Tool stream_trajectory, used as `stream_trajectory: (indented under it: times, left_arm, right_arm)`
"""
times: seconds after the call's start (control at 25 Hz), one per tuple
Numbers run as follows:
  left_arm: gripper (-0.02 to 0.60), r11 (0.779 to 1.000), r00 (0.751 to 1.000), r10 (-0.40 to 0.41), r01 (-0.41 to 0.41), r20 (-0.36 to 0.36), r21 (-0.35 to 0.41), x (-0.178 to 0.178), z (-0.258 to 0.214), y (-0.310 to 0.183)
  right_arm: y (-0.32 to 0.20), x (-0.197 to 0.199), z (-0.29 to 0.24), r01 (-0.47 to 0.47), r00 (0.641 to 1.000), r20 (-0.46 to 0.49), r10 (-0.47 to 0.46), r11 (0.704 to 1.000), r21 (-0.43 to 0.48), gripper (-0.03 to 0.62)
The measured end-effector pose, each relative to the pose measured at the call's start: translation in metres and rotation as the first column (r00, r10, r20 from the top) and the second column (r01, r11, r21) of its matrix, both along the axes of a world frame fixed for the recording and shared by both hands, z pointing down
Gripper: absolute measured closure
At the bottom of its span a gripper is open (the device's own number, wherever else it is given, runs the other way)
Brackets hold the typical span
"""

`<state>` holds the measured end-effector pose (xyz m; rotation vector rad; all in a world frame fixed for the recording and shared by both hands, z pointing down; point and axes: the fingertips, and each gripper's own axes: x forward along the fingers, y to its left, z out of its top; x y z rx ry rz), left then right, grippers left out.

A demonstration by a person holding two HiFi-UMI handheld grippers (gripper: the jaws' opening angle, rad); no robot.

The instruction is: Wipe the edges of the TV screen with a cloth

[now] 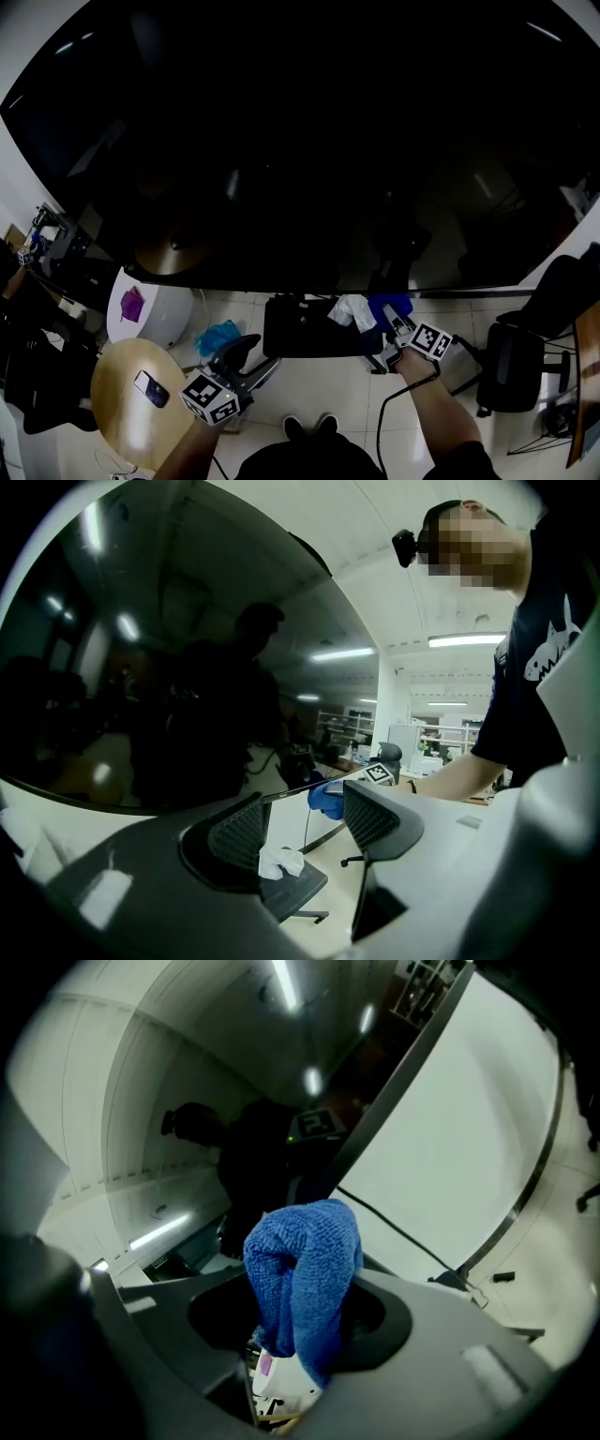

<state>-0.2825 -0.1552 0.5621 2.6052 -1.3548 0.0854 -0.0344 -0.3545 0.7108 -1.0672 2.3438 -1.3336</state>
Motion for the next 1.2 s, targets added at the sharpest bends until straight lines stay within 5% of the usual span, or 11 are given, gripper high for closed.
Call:
stream_trajectory:
  times: [0.44,0.76,1.2]
  left_arm:
    - [0.324,0.996,0.995,-0.092,0.091,-0.046,-0.007,-0.042,0.01,0.012]
    - [0.324,1.0,0.998,-0.024,0.024,-0.066,0.0,-0.098,0.02,0.007]
    - [0.324,0.999,0.997,0.023,-0.025,-0.069,-0.021,-0.18,0.016,-0.002]
  right_arm:
    - [0.007,-0.067,0.004,0.085,0.996,-0.014,-0.086,0.996,-0.03,0.398]
    - [0.005,-0.094,0.01,-0.012,0.999,-0.036,0.011,0.999,-0.031,0.399]
    - [0.03,-0.192,0.008,0.01,0.999,-0.049,-0.011,1.0,-0.018,0.399]
